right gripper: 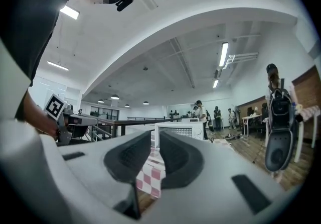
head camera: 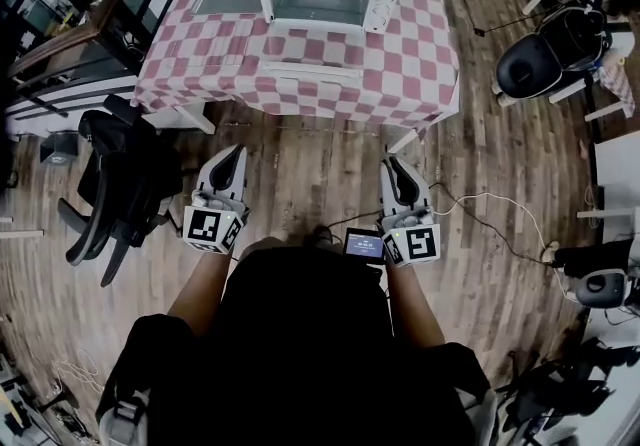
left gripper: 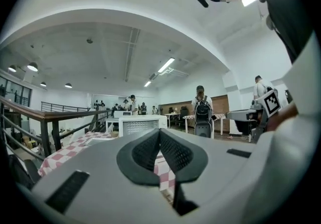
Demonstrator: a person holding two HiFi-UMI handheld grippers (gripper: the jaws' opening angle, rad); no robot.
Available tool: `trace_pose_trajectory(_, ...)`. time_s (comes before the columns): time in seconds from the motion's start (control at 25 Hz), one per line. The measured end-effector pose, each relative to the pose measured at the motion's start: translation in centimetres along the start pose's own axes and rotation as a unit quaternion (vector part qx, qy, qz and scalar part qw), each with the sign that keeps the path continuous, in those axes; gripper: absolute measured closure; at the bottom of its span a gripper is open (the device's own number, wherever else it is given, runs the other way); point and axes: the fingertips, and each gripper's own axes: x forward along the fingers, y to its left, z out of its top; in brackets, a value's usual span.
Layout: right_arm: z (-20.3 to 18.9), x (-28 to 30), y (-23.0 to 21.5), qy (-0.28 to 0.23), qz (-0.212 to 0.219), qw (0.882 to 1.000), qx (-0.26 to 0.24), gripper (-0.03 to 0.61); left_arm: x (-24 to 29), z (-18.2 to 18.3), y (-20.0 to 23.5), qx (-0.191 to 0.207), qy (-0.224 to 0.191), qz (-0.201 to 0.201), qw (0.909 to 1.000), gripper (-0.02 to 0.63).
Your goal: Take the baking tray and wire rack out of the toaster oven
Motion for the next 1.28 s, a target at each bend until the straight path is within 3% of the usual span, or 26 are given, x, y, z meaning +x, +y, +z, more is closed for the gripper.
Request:
trace_pose_trajectory(0.2, 0.2, 0.3, 3.0, 0.022, -0.032, 0.999, 0.002, 0.520, -1.6, -0.2, 1.6, -0.004, -0.005, -0.024, 0.9997, 0.620)
trace_pose_trajectory(0.36, 1.3, 1.4, 7.4, 0.029, -0.034, 0.999, -0.001, 0.520, -4.8, 0.2, 3.3, -0.025, -0.015, -0.049, 0.9984, 0.620)
trace_pose_trajectory(0.76, 0.3, 1.6, 15.6, 0.060, -0.043, 0.997, 0.000, 0.520, -10.1, -1.5, 5.6, -0.025, -0.006, -0.106, 0.9940, 0.620)
trace_pose_trajectory(0.88, 0.1, 1.2, 16.4, 0.057, -0.034, 0.998, -0.006, 0.520, -10.7, -1.6, 5.6, -0.019, -0.001, -0.098, 0.9950, 0.620)
trace_pose_trajectory(1.04, 0.3, 0.2, 15.7, 0.046, -0.019, 0.999, -0.006, 0.523, -10.9, -1.0, 5.4, -0.030, -0.023, -0.066, 0.9971, 0.620)
trace_pose_trajectory(1.28, 0.4, -1.6, 13.7, 0.037, 0.000, 0.999, -0.003, 0.528, -11.0, -2.0, 2.5, -0.039, 0.001, -0.049, 0.9981, 0.620)
